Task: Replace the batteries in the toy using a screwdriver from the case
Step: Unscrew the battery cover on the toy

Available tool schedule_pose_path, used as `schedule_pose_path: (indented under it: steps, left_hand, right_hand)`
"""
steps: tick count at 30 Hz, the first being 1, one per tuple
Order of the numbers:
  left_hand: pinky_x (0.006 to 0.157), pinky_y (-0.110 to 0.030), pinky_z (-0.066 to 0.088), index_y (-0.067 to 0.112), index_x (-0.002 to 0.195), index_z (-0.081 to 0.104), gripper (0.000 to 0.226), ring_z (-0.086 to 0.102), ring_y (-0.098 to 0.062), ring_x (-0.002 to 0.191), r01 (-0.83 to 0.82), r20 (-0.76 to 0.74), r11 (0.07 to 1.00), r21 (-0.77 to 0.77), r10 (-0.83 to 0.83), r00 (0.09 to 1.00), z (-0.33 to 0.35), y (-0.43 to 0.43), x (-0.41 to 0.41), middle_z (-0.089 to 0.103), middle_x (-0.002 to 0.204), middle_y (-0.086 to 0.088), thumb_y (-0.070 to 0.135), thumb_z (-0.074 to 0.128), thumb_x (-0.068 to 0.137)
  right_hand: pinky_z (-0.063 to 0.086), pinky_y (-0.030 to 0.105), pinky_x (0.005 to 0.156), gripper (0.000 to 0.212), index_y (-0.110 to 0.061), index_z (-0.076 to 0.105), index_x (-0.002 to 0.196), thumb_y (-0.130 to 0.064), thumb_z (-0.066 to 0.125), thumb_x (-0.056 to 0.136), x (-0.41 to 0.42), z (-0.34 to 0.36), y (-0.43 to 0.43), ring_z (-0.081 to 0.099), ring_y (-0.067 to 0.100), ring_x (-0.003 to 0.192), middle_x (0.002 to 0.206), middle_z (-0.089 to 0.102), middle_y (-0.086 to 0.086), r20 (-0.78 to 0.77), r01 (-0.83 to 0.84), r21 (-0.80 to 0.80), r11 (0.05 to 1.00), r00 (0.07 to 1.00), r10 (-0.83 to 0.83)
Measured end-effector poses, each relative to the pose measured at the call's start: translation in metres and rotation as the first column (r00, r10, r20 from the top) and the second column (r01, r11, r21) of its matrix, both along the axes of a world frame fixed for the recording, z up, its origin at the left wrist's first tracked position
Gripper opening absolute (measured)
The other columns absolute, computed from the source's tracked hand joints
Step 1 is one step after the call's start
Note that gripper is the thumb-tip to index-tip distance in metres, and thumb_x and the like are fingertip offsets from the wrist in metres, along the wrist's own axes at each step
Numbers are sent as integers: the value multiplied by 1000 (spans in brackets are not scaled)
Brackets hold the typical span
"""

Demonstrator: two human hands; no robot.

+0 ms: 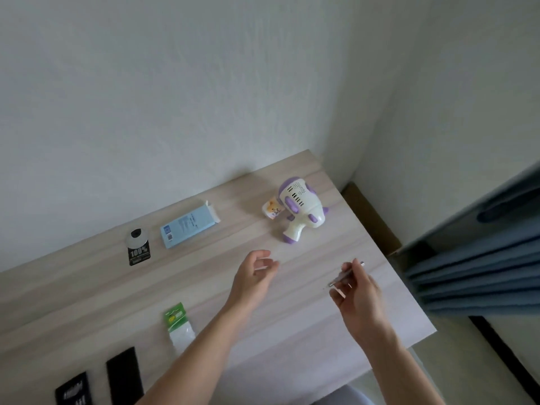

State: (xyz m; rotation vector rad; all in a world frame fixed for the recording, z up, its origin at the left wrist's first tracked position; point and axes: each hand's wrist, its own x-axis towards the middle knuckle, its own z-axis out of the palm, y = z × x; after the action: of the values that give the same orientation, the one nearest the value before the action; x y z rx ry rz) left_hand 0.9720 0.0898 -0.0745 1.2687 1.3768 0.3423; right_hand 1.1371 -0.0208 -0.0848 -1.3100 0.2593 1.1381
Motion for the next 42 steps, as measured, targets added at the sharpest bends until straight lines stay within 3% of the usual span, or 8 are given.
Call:
schedule_pose_path:
  steps: [6,10,14,19,23,26,35,42]
  left_hand:
    - [52,-6,42,14,120,61,31,62,0,76,-153,74,984,-88,160,984,-16,49,95,69,109,-2,27,67,92]
    - [51,-25,45,16,107,64,53,60,-18,77,-267,27,953,-146,273,962,-26,80,135,66,93,2,51,66,67]
    - [65,-31,46,14,95,57,25,56,-19,64,-347,2,930,-122,349,937,-40,96,151,61,76,-1,37,67,88]
    - [79,-42,53,13,93,60,11,62,-27,79,-389,-12,920,-41,389,921,-55,102,157,65,85,-7,20,53,97]
    - [87,-53,57,24,88,64,15,68,-30,86,-392,-15,920,-25,391,920,-65,101,154,68,85,-4,32,52,93]
    - [85,-59,56,25,78,64,25,70,-36,90,-427,-37,904,-24,426,904,-65,96,149,71,88,-11,45,50,83]
    - [55,-25,57,0,92,64,30,68,-30,86,-601,138,755,-261,645,751,-49,63,91,67,96,-21,25,50,104]
    - [65,-32,58,-7,106,64,30,68,-31,87,-531,195,758,-378,626,755,-19,6,5,69,102,-25,18,48,104]
  right_hand:
    - [46,34,72,42,-8,57,79,-36,41,106,77,-23,43,50,18,74,81,53,9,225,-206,-134,969,946,232]
    - [53,41,90,39,-10,61,82,-35,42,106,108,-39,80,61,24,100,104,66,13,249,-237,-167,957,929,274]
    - [50,46,101,40,-9,60,82,-36,43,106,123,-53,110,62,21,113,117,69,7,198,-291,-138,947,928,314]
    - [48,39,96,42,-10,57,80,-36,39,107,128,-59,136,65,19,113,122,69,5,71,-393,-51,918,915,396]
    - [55,37,84,46,-11,53,72,-35,38,108,126,-54,147,67,24,103,118,73,8,17,-456,-3,890,890,456]
    - [55,45,94,45,-11,54,73,-36,39,107,122,-51,144,67,26,109,118,73,5,43,-470,-16,883,882,470]
    - [53,43,98,45,-12,52,72,-38,41,106,74,-15,108,70,16,109,116,75,0,219,-552,-20,834,811,542]
    - [53,41,93,43,-4,58,85,-37,39,107,5,14,59,74,26,100,108,76,8,207,-574,-47,818,795,570]
